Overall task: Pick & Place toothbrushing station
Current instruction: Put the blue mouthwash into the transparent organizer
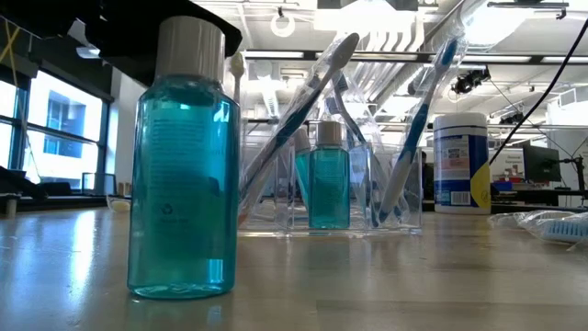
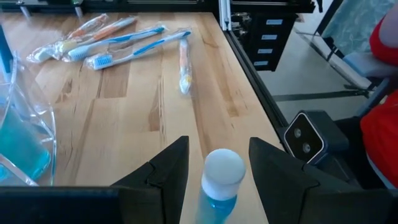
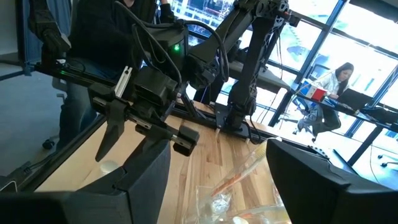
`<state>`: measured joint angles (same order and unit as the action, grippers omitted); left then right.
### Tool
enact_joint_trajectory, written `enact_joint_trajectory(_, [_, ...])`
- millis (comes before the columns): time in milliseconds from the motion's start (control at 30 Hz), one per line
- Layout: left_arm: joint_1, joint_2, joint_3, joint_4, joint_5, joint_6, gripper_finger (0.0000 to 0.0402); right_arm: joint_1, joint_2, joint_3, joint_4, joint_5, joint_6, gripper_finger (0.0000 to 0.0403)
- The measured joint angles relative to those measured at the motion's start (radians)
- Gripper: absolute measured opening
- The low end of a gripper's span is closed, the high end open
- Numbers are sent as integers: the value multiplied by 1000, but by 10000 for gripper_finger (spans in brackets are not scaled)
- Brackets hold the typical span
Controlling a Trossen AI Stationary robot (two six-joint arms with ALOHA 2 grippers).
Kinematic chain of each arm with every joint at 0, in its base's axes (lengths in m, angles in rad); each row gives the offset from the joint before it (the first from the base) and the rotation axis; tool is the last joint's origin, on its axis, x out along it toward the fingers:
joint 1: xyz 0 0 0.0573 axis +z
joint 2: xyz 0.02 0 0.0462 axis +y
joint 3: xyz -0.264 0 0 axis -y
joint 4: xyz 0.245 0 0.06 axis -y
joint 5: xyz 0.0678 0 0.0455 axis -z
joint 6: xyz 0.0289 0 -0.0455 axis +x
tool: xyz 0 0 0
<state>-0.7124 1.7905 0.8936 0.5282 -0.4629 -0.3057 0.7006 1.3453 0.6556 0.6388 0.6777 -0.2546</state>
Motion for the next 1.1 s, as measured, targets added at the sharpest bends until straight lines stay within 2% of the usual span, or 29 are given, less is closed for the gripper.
enact_joint_trajectory(733, [11,54,2,-11,13,-8,161,-3,1,1,-37,0,30,258])
enact_joint_trajectory(900, [36,54,2,-44,40,-66,139,-3,1,1,-38,0,31,258])
enact_joint_trajectory(1100, [43,54,2,-41,65,-62,95,-3,1,1,-47,0,34,258])
